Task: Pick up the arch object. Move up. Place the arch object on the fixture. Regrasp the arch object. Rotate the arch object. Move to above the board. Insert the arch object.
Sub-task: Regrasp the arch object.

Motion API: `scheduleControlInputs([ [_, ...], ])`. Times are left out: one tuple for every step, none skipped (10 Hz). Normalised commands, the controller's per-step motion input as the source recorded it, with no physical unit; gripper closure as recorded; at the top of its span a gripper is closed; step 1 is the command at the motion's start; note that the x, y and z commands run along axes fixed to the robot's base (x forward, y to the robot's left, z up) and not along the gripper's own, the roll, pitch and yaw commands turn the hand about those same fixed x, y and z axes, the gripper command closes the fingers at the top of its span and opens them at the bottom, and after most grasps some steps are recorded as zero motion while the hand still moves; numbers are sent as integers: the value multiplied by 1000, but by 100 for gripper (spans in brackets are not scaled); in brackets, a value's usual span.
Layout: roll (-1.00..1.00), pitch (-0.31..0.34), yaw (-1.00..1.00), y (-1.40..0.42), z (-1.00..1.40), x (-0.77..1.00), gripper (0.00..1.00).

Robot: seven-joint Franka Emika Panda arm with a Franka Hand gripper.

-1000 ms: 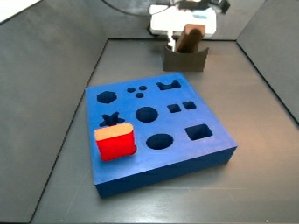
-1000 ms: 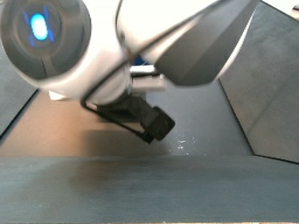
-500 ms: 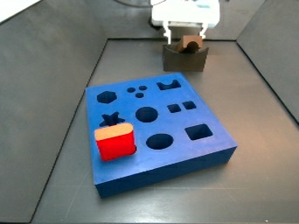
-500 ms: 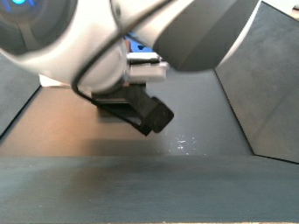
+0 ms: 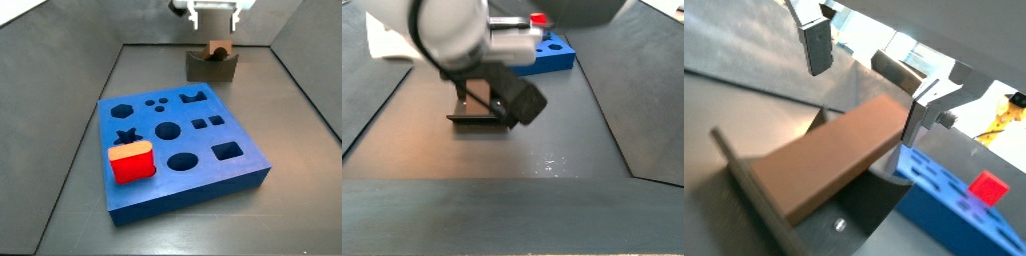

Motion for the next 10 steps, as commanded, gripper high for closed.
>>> scheduleControlInputs([
  [1000,65,23,-999,1000,6,0],
  [1000,65,21,-1000,910,12,0],
  [1000,54,20,-1000,886,-16,0],
  [1000,44,19,-1000,855,-44,0],
  [1000,38,18,-1000,789,-61,0],
  [1000,36,18,-1000,717,-63,0],
  [1000,33,18,-1000,629,-67,0],
  [1000,30,18,-910,452,-65,0],
  [1000,25,18,-652,218,-48,0],
  [1000,22,19,-449,115,-43,0],
])
